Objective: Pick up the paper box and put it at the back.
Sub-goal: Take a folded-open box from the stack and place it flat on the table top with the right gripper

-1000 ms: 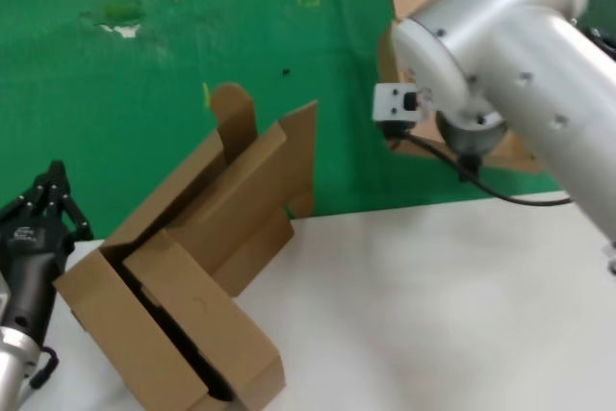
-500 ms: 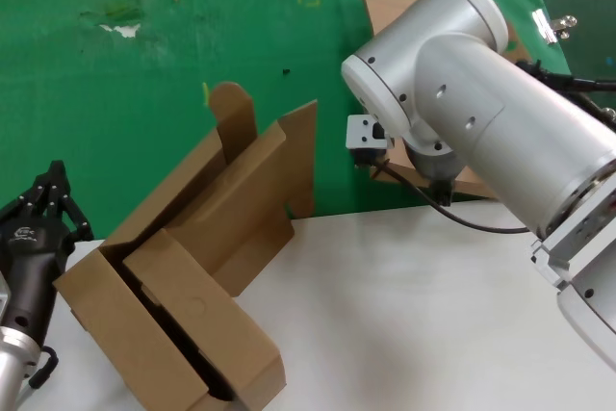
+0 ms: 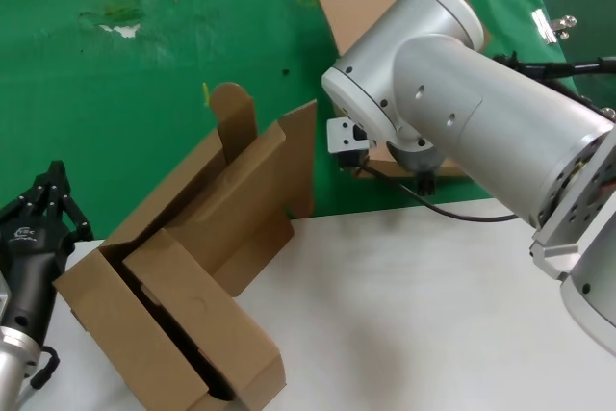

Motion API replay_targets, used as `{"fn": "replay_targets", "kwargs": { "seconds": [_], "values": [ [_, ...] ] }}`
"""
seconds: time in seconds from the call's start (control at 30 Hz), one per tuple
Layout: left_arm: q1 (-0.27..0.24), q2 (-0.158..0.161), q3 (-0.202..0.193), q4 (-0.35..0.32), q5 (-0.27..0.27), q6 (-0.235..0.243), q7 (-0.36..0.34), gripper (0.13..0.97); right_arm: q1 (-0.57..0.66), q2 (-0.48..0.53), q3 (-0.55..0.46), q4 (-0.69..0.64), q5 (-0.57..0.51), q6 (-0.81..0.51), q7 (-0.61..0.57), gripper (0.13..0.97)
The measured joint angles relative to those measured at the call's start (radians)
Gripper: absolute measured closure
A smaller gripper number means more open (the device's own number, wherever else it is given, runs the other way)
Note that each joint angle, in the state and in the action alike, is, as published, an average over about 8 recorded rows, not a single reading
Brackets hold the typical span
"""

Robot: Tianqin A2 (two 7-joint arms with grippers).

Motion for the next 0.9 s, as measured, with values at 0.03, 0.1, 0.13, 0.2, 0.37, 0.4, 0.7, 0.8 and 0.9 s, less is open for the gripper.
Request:
{"fn": "replay_targets", "kwargs": {
  "seconds": [0.03, 0.1, 0.13, 0.2, 0.37, 0.4, 0.7, 0.8, 0.9],
  "values": [
    [0.0, 0.0, 0.0, 0.0, 0.0, 0.0, 0.0, 0.957, 0.001, 0.0, -0.007, 0.001, 0.005, 0.001, -0.004, 0.957],
    [0.0, 0.0, 0.0, 0.0, 0.0, 0.0, 0.0, 0.957, 0.003, 0.0, -0.016, 0.004, 0.014, 0.0, -0.008, 0.957],
    [0.0, 0.0, 0.0, 0.0, 0.0, 0.0, 0.0, 0.957, 0.004, -0.001, -0.019, 0.005, 0.018, -0.002, -0.009, 0.957],
    [0.0, 0.0, 0.0, 0.0, 0.0, 0.0, 0.0, 0.957, 0.005, -0.001, -0.023, 0.006, 0.024, -0.007, -0.009, 0.958],
    [0.0, 0.0, 0.0, 0.0, 0.0, 0.0, 0.0, 0.957, 0.003, -0.001, -0.027, 0.002, 0.031, -0.021, -0.004, 0.959],
    [0.0, 0.0, 0.0, 0.0, 0.0, 0.0, 0.0, 0.957, 0.003, -0.001, -0.027, 0.0, 0.031, -0.024, -0.002, 0.959],
    [0.0, 0.0, 0.0, 0.0, 0.0, 0.0, 0.0, 0.957, 0.004, -0.001, -0.028, -0.014, 0.024, -0.043, 0.025, 0.959],
    [0.0, 0.0, 0.0, 0.0, 0.0, 0.0, 0.0, 0.957, 0.006, -0.001, -0.027, -0.017, 0.022, -0.047, 0.037, 0.959],
    [0.0, 0.0, 0.0, 0.0, 0.0, 0.0, 0.0, 0.957, 0.006, -0.001, -0.02, -0.017, 0.02, -0.055, 0.047, 0.956]
  ]
}}
